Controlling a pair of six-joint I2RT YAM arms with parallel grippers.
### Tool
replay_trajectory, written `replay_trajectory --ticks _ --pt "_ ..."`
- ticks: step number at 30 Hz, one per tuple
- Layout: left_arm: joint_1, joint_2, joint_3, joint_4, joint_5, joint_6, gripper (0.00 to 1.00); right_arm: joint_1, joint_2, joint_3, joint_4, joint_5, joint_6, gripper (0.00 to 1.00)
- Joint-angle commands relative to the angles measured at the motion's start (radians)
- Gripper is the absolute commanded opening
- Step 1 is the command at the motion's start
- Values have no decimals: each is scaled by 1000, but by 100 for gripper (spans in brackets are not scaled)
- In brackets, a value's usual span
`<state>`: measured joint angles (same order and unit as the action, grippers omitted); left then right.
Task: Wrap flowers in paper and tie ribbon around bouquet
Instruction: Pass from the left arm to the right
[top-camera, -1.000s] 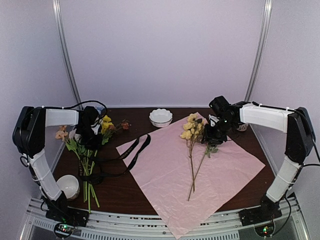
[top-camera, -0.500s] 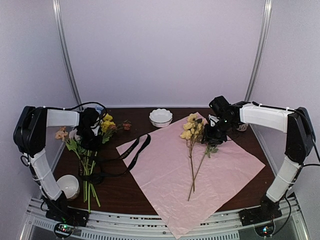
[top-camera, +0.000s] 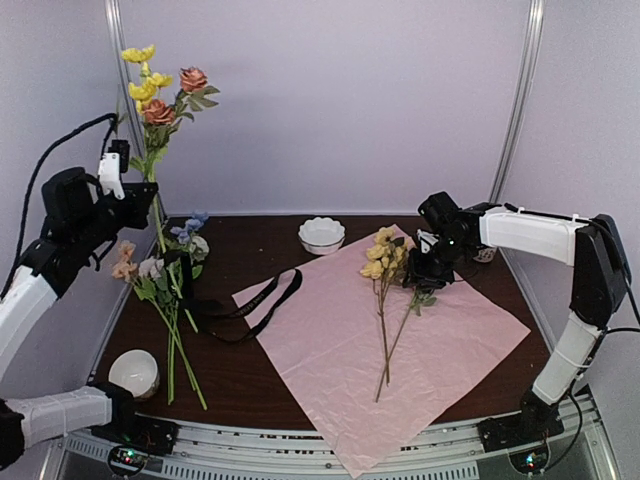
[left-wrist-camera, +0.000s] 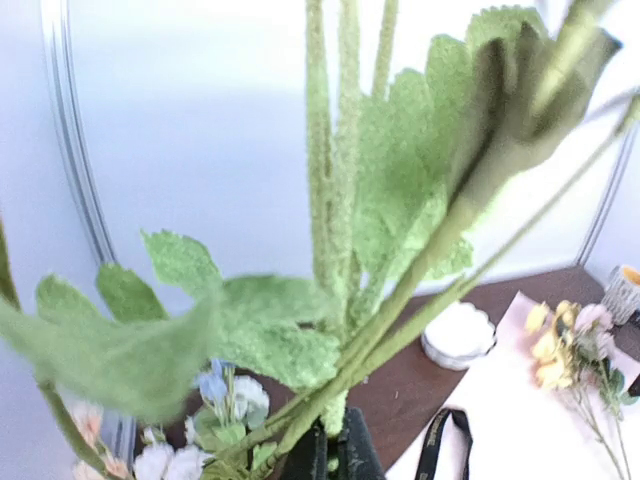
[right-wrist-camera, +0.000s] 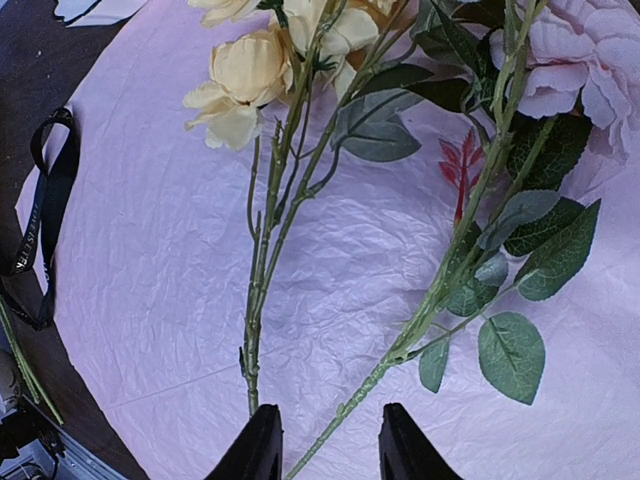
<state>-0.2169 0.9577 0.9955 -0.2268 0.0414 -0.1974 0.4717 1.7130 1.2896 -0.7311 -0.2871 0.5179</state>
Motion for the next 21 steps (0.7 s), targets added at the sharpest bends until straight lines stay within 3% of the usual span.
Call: replay_trajectory --ticks 1,4,6,9,14,17,19,21 --pt "-11 -145 -77 238 105 96 0 5 -16 22 -8 10 -16 35" --pt "-10 -146 -1 137 162 95 0 5 -9 35 -10 1 -18 35" --pt "-5 -152 14 182 283 17 0 5 -9 46 -16 -2 -20 35" --pt "1 -146 40 276 351 -135 0 7 -20 54 -21 2 -24 35" --pt "40 -24 157 176 320 -437 0 59 -40 88 -20 -7 -101 36" --pt "83 6 88 344 431 -656 0 144 -61 136 25 -81 -169 37" --pt "68 22 74 447 484 -683 0 201 -73 174 67 -146 -197 37" --pt "7 31 114 382 465 -585 0 263 -84 205 144 -222 -207 38"
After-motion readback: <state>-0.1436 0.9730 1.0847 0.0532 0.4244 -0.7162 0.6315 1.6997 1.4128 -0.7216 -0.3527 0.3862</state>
